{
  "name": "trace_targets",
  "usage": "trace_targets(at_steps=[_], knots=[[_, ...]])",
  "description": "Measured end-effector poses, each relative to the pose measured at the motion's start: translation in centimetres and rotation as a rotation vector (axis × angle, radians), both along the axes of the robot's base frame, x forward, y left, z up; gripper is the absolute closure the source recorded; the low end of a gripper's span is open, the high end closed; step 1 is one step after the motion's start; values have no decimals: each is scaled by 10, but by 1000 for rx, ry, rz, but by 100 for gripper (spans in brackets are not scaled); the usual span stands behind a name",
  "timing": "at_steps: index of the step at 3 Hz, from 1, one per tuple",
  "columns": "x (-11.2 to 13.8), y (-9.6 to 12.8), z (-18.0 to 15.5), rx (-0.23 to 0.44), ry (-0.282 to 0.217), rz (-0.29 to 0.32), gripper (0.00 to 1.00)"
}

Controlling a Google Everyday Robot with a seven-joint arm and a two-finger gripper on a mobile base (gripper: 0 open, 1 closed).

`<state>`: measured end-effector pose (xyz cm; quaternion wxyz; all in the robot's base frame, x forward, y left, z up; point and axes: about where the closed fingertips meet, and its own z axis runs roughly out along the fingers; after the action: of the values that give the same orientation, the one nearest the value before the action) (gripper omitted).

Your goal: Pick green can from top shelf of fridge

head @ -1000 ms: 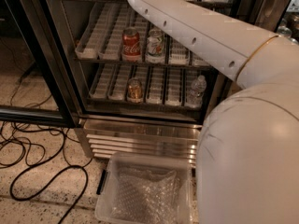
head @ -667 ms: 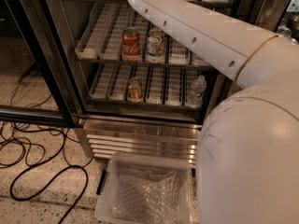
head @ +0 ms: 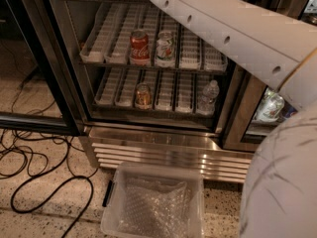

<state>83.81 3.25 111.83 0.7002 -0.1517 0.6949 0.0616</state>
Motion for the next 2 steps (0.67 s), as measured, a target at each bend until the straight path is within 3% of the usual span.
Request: trace_targets(at_steps=[1, 2], knots=[[0, 1, 2, 0, 0, 0, 100], [-20, -12, 12, 81, 31, -9, 100]])
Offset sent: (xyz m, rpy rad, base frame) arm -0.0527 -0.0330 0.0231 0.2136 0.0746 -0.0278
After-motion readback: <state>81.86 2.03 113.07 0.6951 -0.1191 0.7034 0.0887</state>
